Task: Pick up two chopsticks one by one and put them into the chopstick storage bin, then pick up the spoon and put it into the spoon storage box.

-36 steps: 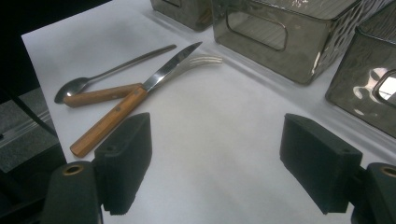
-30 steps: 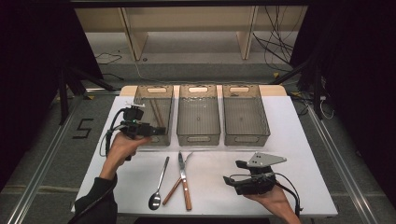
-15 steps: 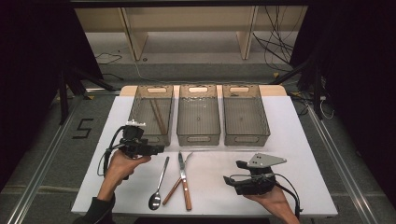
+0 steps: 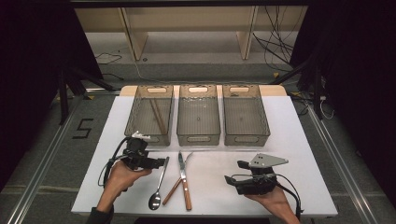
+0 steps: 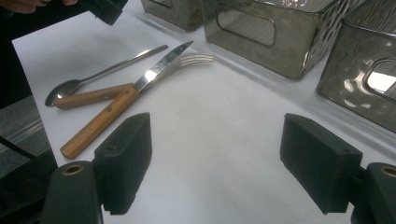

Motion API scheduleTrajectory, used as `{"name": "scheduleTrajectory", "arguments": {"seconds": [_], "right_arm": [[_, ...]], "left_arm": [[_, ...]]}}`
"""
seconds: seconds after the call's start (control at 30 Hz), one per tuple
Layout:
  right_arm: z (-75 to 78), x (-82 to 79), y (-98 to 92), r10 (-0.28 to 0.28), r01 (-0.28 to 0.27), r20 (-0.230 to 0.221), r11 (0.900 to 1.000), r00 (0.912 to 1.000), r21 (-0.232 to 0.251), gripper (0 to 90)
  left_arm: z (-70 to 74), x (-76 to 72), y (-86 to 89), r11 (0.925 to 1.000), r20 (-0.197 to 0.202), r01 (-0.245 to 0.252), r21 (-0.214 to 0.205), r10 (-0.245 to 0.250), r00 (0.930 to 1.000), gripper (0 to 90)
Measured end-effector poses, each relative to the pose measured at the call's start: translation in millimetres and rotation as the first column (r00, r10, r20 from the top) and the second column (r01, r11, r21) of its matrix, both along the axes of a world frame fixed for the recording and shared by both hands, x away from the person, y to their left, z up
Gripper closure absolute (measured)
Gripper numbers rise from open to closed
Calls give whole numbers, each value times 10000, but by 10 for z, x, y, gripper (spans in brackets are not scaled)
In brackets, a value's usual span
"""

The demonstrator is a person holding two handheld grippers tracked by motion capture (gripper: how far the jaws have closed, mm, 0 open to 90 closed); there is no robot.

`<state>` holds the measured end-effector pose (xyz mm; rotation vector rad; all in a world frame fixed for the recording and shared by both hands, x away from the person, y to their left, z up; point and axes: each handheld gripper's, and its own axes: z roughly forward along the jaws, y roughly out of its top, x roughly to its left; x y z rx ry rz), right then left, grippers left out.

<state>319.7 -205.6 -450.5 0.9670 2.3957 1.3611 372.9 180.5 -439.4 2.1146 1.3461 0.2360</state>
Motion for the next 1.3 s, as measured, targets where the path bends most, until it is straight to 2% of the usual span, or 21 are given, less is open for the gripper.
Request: {"name": "scheduleTrajectory", "arguments": {"seconds": [0.53,0.67,0.97,1.23,1.3], "right_arm": [[-11,-14,-1,-79,79,46,10000,10000,-34,259],[-11,-15,6,-49,50,56,10000,10000,-20,259],[-13,-21,0,-66,67,71,9999,10000,-101,259],[-11,-36,32,-3,4,89,9998,10000,-179,260],[-15,-33,30,-11,12,85,9998,10000,-191,260]], "left_arm": [[-131,-170,-62,9959,-215,181,885,-162,9996,218],[-168,-202,-73,9957,-310,286,880,-260,9992,239],[-219,-285,-175,9909,-510,718,1142,-664,9965,370],[-244,-363,-259,9825,-858,1262,1372,-1151,9896,495],[-259,-373,-290,9782,-931,1335,1592,-1198,9884,533]]}}
